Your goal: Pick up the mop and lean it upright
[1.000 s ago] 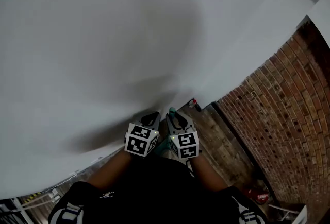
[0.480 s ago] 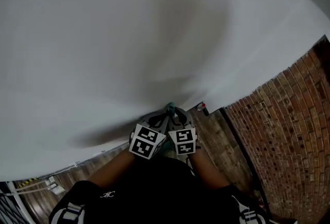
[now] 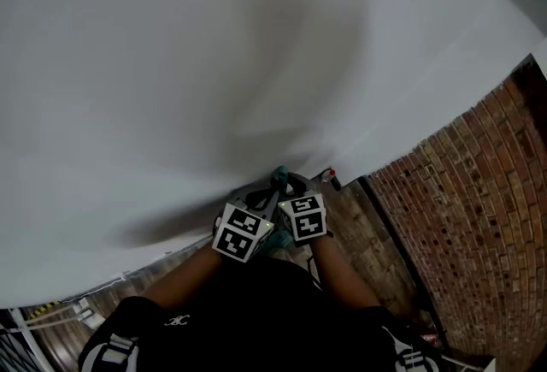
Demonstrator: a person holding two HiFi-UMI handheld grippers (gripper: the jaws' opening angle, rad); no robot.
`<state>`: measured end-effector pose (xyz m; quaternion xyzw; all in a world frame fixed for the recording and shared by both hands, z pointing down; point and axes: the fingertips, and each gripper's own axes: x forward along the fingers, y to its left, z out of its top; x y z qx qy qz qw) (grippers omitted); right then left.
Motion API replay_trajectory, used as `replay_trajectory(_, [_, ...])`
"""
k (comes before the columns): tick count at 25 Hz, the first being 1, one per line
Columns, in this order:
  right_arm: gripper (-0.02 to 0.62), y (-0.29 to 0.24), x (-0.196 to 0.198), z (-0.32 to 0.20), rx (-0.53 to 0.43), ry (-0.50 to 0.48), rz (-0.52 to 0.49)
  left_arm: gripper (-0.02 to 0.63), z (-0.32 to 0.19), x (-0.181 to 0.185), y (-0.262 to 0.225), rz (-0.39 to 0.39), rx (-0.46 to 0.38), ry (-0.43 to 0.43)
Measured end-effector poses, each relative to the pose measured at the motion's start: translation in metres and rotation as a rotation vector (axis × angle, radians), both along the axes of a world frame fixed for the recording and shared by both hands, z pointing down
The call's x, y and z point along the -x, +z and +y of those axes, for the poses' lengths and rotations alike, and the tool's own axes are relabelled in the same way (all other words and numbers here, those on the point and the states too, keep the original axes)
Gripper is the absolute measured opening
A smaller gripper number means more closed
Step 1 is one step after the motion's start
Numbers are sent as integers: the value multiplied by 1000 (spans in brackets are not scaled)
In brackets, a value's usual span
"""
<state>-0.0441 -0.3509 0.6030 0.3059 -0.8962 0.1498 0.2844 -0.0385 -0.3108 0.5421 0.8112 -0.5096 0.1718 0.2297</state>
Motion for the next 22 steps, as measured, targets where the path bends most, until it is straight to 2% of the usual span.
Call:
replay_trajectory(2, [156,0,3,-1,14,-9,-5,-8,0,-1,-3,1,-11,-3])
replay_trajectory(5, [213,-21,-8,0,-77,47,-77,-8,3,-7,-8,10,-17,10])
replay_trajectory(7, [213,-35,-20,3,-114,99,-138,-8,4,-6,-10,10,-20,17])
replay_trajectory(8, [187,-40,-27,6,-120,120,-159,-8,4,-6,-10,12,-21,20])
replay_trajectory(10, [25,-49,-42,12,-134,165,-183,-8,4,-8,-11,16,-17,31])
replay_trajectory(17, [14,-77,-82,22,-144,305,-219,-8,6,-38,-14,27,-23,111])
replay_trajectory(22, [14,-82,-110,30,-188,387,-174,-8,7,-64,-15,35,-19,181])
